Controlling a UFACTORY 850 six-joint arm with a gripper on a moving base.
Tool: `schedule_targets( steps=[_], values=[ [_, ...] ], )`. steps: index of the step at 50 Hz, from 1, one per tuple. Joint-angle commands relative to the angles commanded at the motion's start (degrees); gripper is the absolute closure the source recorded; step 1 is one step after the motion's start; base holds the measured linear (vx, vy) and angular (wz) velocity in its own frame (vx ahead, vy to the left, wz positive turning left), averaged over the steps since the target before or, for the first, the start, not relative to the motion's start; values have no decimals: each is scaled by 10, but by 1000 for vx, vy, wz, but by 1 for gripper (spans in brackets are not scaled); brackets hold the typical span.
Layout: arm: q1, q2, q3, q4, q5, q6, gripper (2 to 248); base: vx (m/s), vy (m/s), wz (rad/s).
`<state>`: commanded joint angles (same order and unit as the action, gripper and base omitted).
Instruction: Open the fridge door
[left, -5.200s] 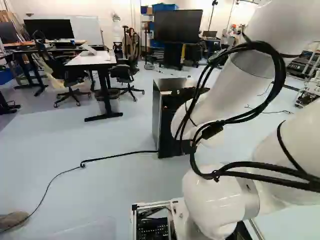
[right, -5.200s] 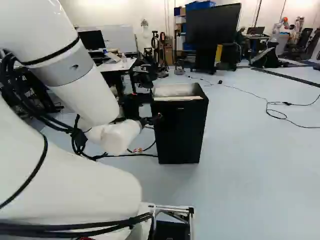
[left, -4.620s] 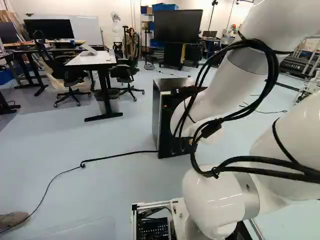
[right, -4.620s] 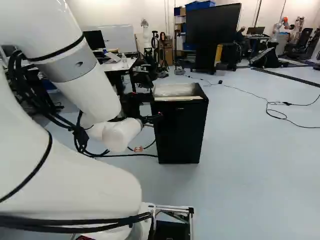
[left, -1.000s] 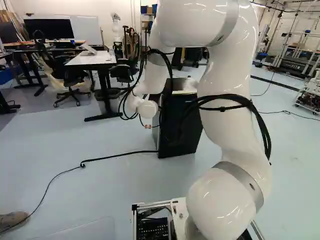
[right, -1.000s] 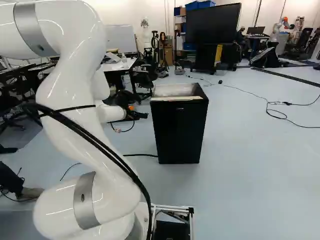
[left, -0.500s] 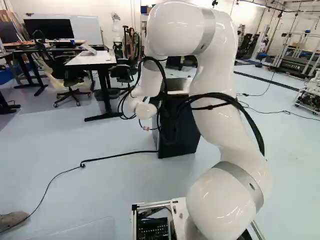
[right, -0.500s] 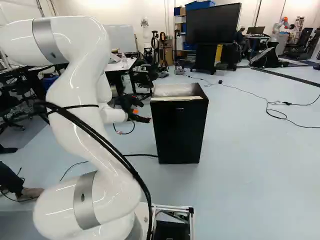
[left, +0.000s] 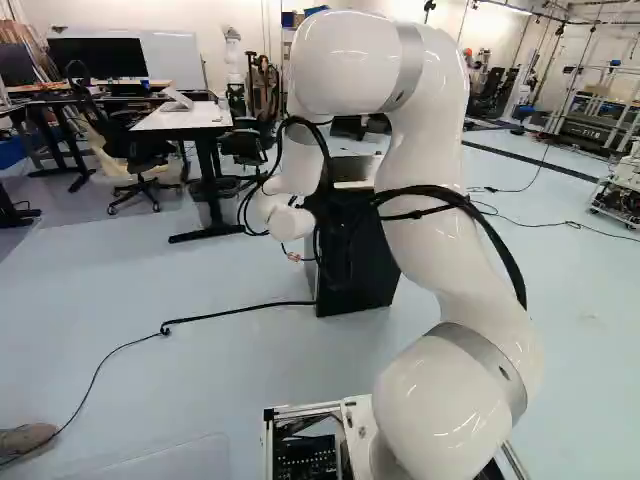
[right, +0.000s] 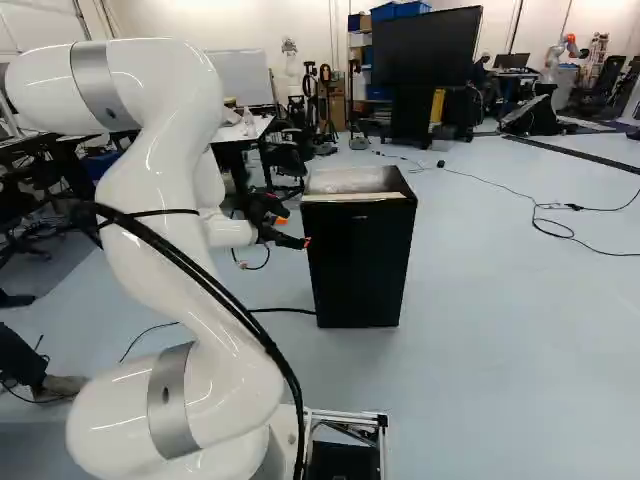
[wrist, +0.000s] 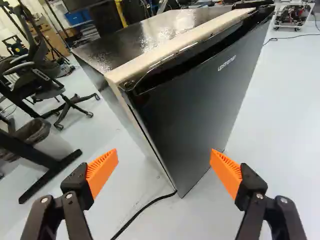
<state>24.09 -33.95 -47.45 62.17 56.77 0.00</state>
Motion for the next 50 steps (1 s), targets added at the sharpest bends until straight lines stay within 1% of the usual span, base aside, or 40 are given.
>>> schedule_targets(
  steps=[23,41,50],
  values=[
    [2,-16,-25,38,47,0,3,0,0,0],
    [3,-18,-28,65,82,0,3,0,0,0],
    [6,-19,-31,71,89,0,3,0,0,0]
  ],
)
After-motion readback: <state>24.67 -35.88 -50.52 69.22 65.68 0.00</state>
